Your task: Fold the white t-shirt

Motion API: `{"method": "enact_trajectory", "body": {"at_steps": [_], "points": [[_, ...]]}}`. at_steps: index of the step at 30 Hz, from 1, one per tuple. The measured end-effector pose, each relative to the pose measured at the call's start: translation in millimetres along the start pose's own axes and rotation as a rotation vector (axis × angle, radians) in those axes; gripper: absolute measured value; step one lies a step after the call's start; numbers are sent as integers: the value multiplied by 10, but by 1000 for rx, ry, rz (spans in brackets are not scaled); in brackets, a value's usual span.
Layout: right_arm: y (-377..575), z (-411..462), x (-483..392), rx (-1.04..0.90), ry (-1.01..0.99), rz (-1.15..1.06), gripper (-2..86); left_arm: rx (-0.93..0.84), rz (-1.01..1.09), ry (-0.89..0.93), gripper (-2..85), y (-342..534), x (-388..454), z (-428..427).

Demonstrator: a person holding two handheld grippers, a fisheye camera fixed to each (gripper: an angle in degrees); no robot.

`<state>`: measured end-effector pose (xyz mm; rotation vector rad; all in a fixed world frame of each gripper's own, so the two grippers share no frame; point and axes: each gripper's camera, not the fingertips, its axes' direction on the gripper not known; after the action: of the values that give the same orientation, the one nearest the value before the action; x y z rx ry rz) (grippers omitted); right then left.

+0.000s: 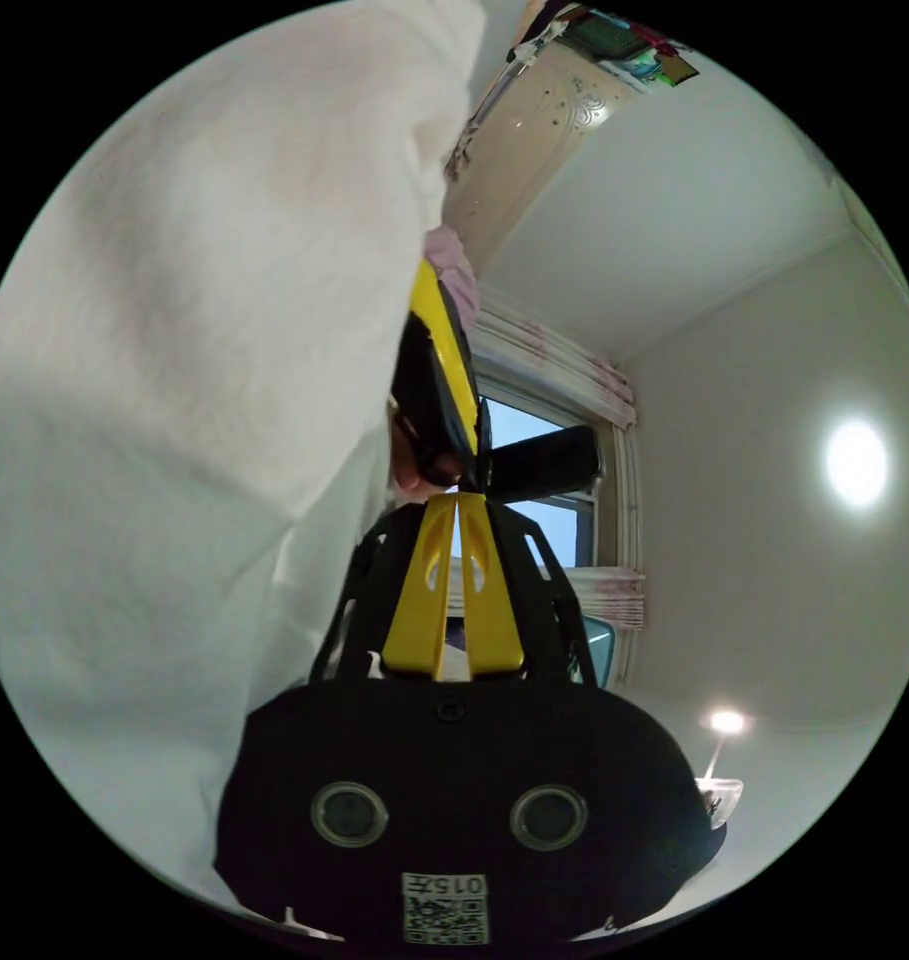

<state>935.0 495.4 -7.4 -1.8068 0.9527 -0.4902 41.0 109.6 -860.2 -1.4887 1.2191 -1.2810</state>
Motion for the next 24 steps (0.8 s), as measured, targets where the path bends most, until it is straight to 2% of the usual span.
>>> {"method": "enact_trajectory", "body": {"at_steps": [24], "points": [[-82, -125, -399, -48, -11, 12, -10, 22, -3, 6, -9, 925, 50, -185]]}}
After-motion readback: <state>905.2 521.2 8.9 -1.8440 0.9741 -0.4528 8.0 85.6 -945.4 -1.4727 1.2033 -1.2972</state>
